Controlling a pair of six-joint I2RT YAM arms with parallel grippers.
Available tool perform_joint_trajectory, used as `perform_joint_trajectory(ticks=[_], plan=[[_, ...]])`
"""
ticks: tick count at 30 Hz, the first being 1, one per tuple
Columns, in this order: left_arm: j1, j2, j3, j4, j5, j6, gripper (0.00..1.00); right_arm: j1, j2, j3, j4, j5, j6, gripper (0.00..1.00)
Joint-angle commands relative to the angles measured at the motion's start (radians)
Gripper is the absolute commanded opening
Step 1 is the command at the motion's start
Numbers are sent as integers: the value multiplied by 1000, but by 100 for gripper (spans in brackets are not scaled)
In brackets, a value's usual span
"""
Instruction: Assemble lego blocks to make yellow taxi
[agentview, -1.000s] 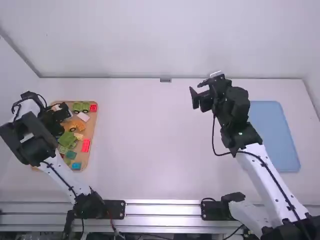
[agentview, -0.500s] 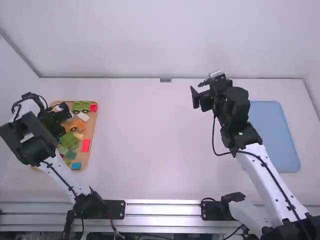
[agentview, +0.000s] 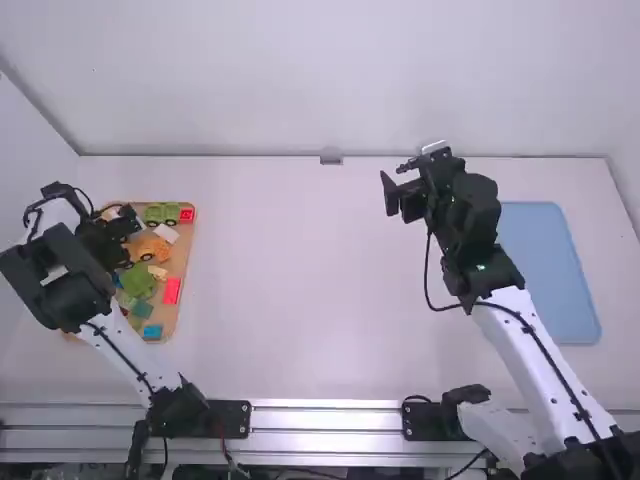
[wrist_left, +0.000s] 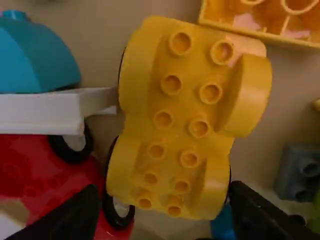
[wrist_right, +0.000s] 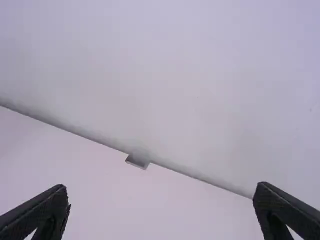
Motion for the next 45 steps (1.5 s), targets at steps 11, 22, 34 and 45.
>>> perform_joint_trajectory(ticks=[11, 22, 34, 45], plan=[[-3, 36, -13, -43, 24, 37, 70, 1, 7, 35, 4, -2, 5, 98], [-2, 36, -23, -39, 7, 34, 70, 3, 7, 35, 4, -3, 5, 98], [-28, 36, -62, 26, 5, 33, 52, 0, 7, 35, 8, -10, 5, 98], [-27, 2, -62, 87, 48, -80, 44, 2, 7, 35, 17, -10, 5, 98]])
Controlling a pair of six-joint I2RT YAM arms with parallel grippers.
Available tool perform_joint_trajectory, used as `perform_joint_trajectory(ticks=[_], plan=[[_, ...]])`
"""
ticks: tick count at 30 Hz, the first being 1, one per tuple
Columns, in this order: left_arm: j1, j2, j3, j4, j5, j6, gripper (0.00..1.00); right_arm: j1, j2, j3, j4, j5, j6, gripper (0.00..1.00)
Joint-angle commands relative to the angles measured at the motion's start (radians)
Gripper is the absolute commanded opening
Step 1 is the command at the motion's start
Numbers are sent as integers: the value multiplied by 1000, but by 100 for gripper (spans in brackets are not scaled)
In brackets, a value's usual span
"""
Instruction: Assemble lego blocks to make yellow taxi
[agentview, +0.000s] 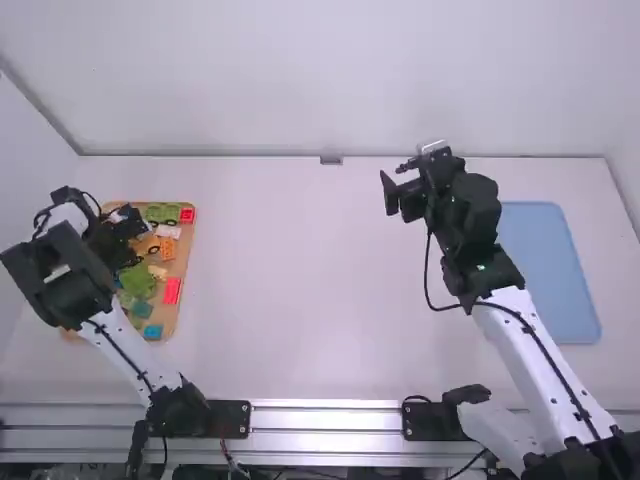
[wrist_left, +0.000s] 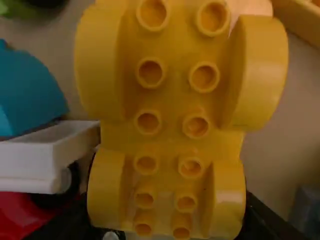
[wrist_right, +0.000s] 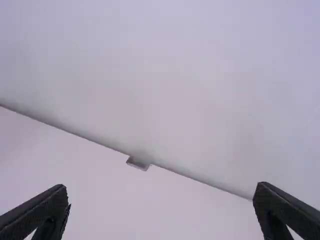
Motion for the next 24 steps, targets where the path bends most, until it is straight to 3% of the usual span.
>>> perform_joint_trajectory(ticks=[1, 13, 17, 21, 24], plan=[[-12, -33, -6, -4, 24, -71, 45, 2, 7, 35, 8, -1, 5, 98], [-123, -243, -7, -213, 109, -170, 34, 0, 7, 35, -6, -1, 5, 98], [-232, -260, -7, -270, 112, -160, 31, 5, 7, 35, -27, -1, 1, 98], [-337, -260, -14, -293, 107, -160, 34, 26, 7, 35, -36, -1, -3, 98], [-452, -260, -41, -287, 101, -157, 30, 48, 7, 35, -34, -1, -16, 98]])
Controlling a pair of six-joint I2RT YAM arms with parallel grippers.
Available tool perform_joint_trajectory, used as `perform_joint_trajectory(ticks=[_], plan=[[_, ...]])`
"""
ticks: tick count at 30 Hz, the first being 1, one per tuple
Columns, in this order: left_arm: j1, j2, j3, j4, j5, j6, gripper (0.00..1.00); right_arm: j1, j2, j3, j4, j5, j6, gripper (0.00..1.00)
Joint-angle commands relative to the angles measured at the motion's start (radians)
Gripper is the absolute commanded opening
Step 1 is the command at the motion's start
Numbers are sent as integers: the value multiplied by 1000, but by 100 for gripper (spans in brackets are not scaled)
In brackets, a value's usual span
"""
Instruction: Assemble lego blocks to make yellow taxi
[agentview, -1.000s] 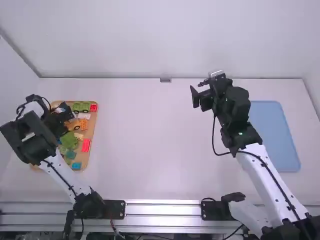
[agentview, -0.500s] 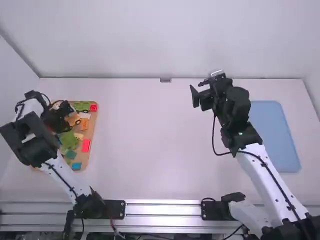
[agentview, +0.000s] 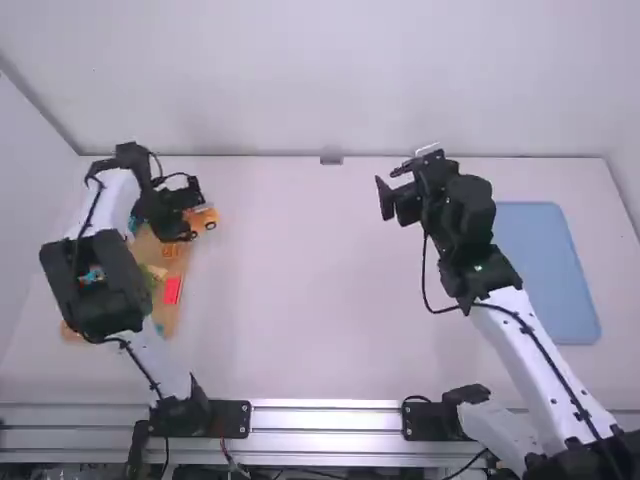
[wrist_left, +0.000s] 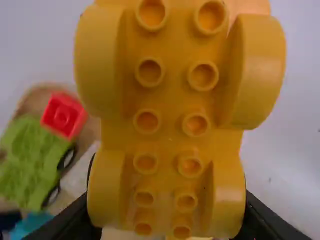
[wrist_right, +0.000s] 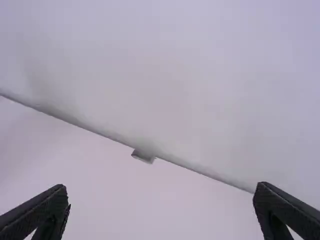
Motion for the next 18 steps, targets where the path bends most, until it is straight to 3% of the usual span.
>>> perform_joint_trajectory(ticks=[1, 3, 13, 18], plan=[[-87, -6, -39, -13, 15, 11, 27, 19, 7, 35, 2, -2, -26, 98], [-173, -6, -63, -11, 31, 24, 21, 37, 7, 35, 3, -2, -67, 98], [-516, -6, -194, 92, 42, -43, 16, 77, 7, 35, 7, -1, -130, 98], [-684, -6, -275, 221, -127, -209, 12, 62, 7, 35, 0, 1, -128, 98]])
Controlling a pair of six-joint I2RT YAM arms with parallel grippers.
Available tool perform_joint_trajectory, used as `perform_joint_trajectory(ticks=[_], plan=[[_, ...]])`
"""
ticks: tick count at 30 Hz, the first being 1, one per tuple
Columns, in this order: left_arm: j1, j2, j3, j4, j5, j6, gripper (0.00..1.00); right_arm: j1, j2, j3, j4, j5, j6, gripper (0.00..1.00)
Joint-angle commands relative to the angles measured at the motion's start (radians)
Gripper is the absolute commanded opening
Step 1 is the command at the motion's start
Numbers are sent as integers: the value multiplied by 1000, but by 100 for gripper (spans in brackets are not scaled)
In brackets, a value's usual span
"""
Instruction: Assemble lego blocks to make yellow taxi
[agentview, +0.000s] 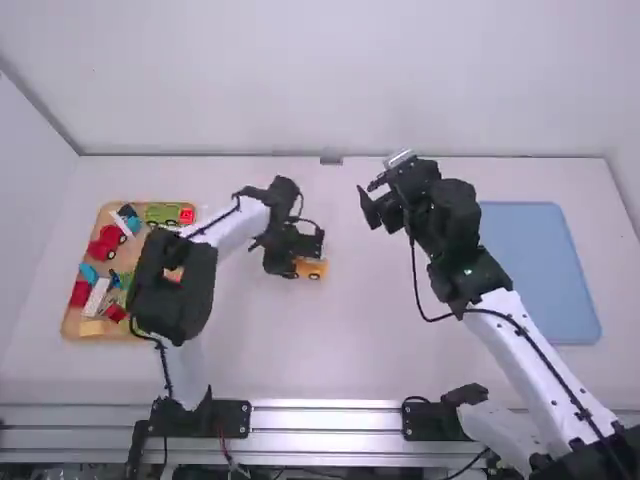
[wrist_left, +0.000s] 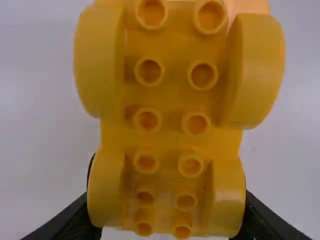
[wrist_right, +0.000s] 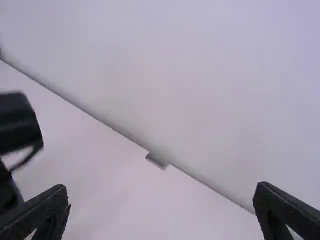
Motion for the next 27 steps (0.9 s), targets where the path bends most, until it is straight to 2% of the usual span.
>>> perform_joint_trajectory(ticks=[1, 4, 5, 9, 13, 16, 21, 25, 27], plan=[[-58, -6, -25, 24, -119, -143, 11, -16, 7, 35, -3, 0, -3, 98], [-108, -6, -35, 3, -96, -202, 9, -32, 7, 35, -5, 0, -1, 98], [-126, -6, -37, -9, -74, -234, 6, -42, 7, 32, -2, -1, 2, 98], [-156, -6, -38, -8, -43, -344, 6, -69, 7, 31, -7, -3, 1, 98], [-197, -6, -50, -3, -18, -344, 6, -88, 7, 31, -7, -4, 1, 98], [-248, -6, -100, 64, -30, -401, 7, -100, 7, 31, -11, -4, 1, 98], [-266, -6, -134, 89, -48, -402, 5, -98, 7, 31, -19, -3, 1, 98], [-265, -6, -133, 85, -80, -429, 12, -95, 7, 31, -21, -4, 1, 98], [-260, -6, -133, 90, -76, -426, 28, -93, 7, 31, -20, -4, -1, 98]])
